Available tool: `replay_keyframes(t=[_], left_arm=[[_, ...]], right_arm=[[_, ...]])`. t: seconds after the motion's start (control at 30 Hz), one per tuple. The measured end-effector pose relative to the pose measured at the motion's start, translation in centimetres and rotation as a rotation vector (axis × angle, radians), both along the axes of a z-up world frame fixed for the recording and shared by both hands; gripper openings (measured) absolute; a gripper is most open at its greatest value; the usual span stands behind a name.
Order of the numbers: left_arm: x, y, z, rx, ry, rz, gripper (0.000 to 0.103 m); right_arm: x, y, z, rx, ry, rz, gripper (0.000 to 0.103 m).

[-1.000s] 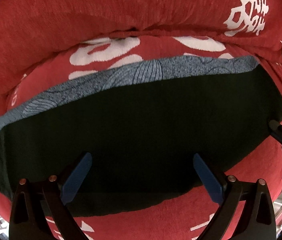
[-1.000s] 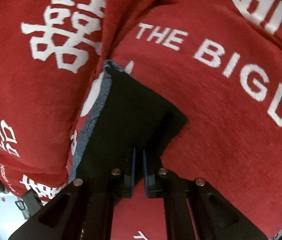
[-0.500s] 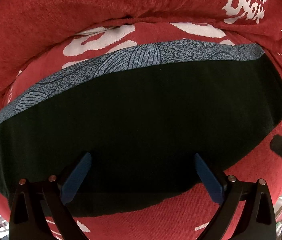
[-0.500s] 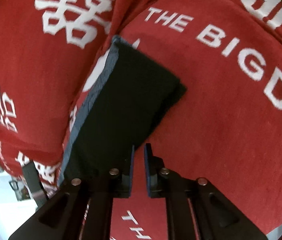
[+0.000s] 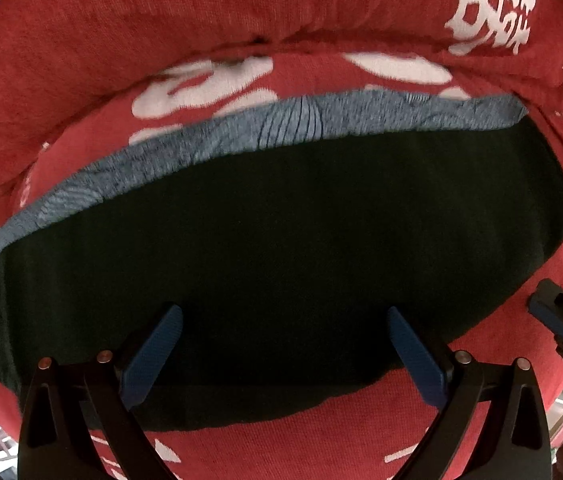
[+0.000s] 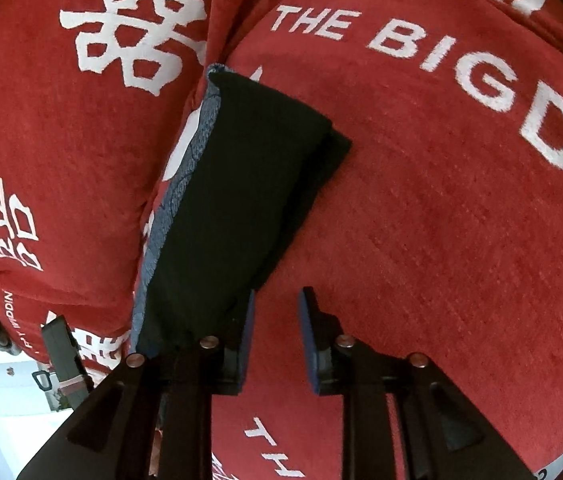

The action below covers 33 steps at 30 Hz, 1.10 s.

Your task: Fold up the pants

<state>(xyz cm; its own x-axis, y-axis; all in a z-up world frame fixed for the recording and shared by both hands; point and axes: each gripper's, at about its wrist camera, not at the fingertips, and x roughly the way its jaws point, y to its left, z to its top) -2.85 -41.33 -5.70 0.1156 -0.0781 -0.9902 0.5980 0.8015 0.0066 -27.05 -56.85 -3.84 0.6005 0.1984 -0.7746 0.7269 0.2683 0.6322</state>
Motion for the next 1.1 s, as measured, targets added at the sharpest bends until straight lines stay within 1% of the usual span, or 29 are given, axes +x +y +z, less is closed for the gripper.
replay_keyframes(t=[0.07,0.17,0.3,0.33,0.43,0.57,0.6,0.63,0.67,0.7,0.77,0.87,0.9,0.97,1.0,1.07,1.1], left_arm=[[0.1,-0.3,0.3,-0.011,-0.012,0.0,0.102],[0.0,-1.0,-0.6,0.0,0.008,-0.006,0.102],[-0.5,-0.8,-0.7,-0.012,-0.022,-0.005,0.102],[-0.7,-0.8,-0.8,-0.015,-0.026,-0.005,0.102],[-1.2,-0.7,-0.8,-0.023,-0.039,-0.011,0.102],[-1.2,-0.6,-0.7,-0.031,-0.032,-0.016,0.102],[-0.9,-0.5,-0.2,-0.032,-0.044,-0.005,0.101],[-0.3,0.0,0.7,-0.041,-0.08,0.02,0.097],[0.3,0.2,1.2,-0.052,-0.102,0.037,0.097],[1.1,0.2,2.0,-0.076,-0.121,0.065,0.097],[2.3,-0.3,2.1,-0.087,-0.112,0.076,0.097],[3.2,-1.3,1.1,-0.046,-0.136,0.065,0.097],[3.3,-1.6,0.2,-0.025,-0.128,0.058,0.097],[3.4,-1.9,-1.6,0.011,-0.069,0.044,0.098],[3.1,-1.8,-1.7,-0.003,-0.094,0.047,0.098],[2.4,-2.0,-1.5,0.002,-0.142,0.015,0.098],[2.4,-2.0,-1.4,0.003,-0.143,0.008,0.098]], right_arm=[[-0.8,-0.3,0.2,-0.008,-0.008,-0.005,0.027],[-0.9,-0.6,-0.2,-0.01,-0.032,-0.028,0.029],[-2.1,-1.6,-0.4,-0.013,-0.086,-0.058,0.041],[-2.1,-1.8,-0.4,-0.019,-0.099,-0.064,0.041],[-1.0,-2.0,-0.7,-0.034,-0.139,-0.083,0.043],[0.8,-2.8,-1.4,-0.023,-0.18,-0.134,0.043],[1.2,-3.0,-1.6,-0.006,-0.175,-0.151,0.043],[1.6,-3.1,-1.6,-0.001,-0.143,-0.158,0.029],[1.8,-3.1,-1.5,0.004,-0.125,-0.159,0.016],[1.9,-3.0,-1.2,0.002,-0.127,-0.161,0.015],[2.0,-2.8,0.0,-0.02,-0.15,-0.143,0.014],[2.4,-2.2,2.2,-0.051,-0.199,-0.103,0.014],[2.5,-2.0,3.0,-0.069,-0.21,-0.085,0.014],[2.9,-1.4,4.4,-0.103,-0.218,-0.054,0.014],[3.5,-0.9,5.4,-0.118,-0.225,-0.025,0.013],[4.6,-0.2,6.7,-0.162,-0.22,0.009,0.013],[5.3,0.4,7.7,-0.192,-0.221,0.041,0.013]])
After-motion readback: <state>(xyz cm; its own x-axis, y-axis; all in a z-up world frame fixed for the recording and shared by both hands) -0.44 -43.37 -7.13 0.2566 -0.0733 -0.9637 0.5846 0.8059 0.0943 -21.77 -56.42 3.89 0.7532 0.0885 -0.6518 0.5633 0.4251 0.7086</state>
